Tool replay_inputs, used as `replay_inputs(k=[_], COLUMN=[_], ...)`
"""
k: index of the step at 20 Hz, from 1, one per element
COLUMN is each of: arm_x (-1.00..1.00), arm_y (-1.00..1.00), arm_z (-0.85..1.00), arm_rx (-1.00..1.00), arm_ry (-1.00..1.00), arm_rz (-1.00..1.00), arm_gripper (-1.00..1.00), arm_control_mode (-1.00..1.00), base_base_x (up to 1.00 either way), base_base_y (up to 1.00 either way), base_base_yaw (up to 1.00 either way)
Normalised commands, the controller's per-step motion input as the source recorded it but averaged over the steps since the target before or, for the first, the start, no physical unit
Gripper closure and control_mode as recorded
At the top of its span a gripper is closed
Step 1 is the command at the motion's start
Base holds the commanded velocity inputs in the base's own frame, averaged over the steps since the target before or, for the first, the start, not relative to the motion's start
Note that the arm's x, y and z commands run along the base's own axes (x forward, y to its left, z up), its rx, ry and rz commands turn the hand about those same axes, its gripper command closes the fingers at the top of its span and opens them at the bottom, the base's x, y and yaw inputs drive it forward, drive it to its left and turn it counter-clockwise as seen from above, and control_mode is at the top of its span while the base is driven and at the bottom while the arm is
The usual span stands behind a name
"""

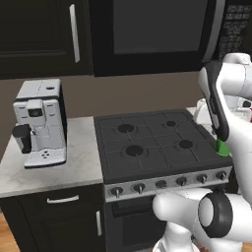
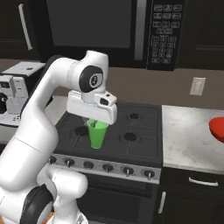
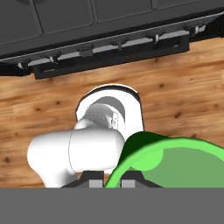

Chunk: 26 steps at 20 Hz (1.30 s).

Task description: Pick the cup and bowl from the counter and place them on the counter next to the sink.

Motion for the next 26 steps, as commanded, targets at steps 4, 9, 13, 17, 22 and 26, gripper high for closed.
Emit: replay_inputs(k=[4,9,13,17,22,26], arm_x=[0.00,0.00,0.00,0.00,0.00,0.00], arm_y=[0.00,0.00,0.00,0.00,0.00,0.00], arm_z=[0.00,0.00,0.00,0.00,0.00,0.00], arm_rx=[0.00,0.00,0.00,0.00,0.00,0.00], arm_ry=[0.00,0.00,0.00,0.00,0.00,0.00], arm_rz=[0.00,0.00,0.00,0.00,0.00,0.00], arm_gripper=[1.00,1.00,1.00,1.00,1.00,1.00], arm_control_mode=[1.00,1.00,1.00,1.00,1.00,1.00], base_base_x=[-1.00,-0.51,0.13,0.00,0.03,0.10], base_base_y=[-0.20,-0.01,0.00,0.00,0.00,0.00], base_base_yaw=[-0.13,-0.31,-0.84,-0.99,-0.95,-0.89])
